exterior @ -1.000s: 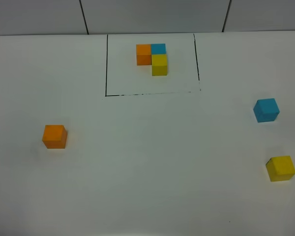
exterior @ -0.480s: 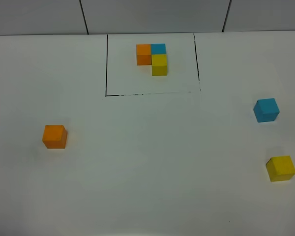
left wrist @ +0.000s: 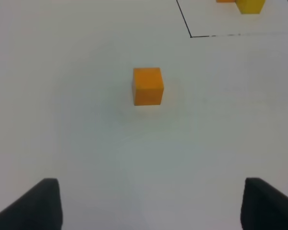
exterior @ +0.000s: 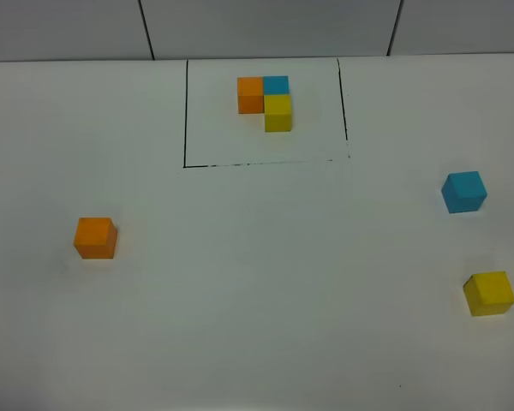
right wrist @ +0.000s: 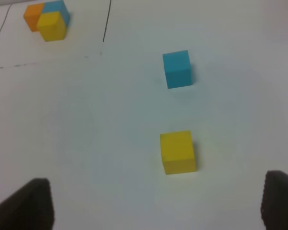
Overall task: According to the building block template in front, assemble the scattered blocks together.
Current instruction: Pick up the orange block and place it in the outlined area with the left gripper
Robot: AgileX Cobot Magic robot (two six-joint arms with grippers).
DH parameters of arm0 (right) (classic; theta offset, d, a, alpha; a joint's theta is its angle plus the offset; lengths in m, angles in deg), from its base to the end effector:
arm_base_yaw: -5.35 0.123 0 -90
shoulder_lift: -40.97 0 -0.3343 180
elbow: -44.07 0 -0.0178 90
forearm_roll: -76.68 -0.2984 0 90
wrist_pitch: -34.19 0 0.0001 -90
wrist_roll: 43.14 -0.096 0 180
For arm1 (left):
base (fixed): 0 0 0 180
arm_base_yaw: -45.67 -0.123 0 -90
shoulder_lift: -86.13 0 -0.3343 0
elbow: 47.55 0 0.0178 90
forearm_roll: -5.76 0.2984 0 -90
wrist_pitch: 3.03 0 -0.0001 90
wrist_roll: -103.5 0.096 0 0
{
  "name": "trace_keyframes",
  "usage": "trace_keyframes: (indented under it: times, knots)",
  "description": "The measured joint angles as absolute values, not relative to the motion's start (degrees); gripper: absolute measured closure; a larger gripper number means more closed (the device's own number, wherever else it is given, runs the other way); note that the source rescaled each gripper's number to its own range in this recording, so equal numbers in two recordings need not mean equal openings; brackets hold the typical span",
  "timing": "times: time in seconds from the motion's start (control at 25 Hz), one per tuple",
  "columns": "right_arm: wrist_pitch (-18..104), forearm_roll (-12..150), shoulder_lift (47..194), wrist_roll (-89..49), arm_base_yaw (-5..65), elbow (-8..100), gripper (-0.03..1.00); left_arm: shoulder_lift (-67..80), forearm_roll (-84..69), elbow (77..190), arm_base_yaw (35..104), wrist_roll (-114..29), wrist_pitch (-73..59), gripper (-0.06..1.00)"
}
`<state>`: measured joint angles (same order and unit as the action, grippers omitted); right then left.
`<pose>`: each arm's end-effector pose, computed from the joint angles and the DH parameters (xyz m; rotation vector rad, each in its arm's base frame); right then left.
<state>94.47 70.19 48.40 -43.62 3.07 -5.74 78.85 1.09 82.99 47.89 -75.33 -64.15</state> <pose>-0.0050 0.0096 0.2987 0.0457 2.0473 0.1162 -0.0074 -0.0066 0.2992 0.0646 2.0551 -0.1092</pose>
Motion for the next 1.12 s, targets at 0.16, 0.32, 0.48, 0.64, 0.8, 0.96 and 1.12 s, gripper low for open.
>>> trace_keyframes:
  times: [0.16,0.32,0.48,0.64,0.8,0.96,1.12]
  knots:
    - [94.47,70.19,48.4,-43.62,3.07,-5.74,0.22,74.08,3.99,84.03,47.89,-74.55,-59.26,0.18]
    - [94.47,70.19,48.4,-43.62,3.07,-5.74,0.22,64.86,4.19,84.05,47.89,-72.39,-53.58,0.02]
    - [94.47,70.19,48.4,-43.62,3.07,-5.74,0.22,51.37,4.24,84.29,47.89,-71.51,-48.29,-0.05]
    - [94.47,70.19,48.4,-43.62,3.07,-5.74,0.22,34.49,3.48,88.09,47.89,-74.67,-46.14,-0.06]
    - [94.47,70.19,48.4,-43.62,3.07,-5.74,0.22,17.41,2.3,96.18,47.89,-75.85,-47.14,-0.06]
    - [94.47,70.19,48.4,-43.62,3.07,-5.74,0.22,3.55,1.29,105.0,48.24,-76.02,-51.32,-0.05]
    - [94.47,70.19,48.4,-43.62,3.07,-5.74,0.22,-5.55,2.53,109.71,52.3,-77.7,-51.2,-0.05]
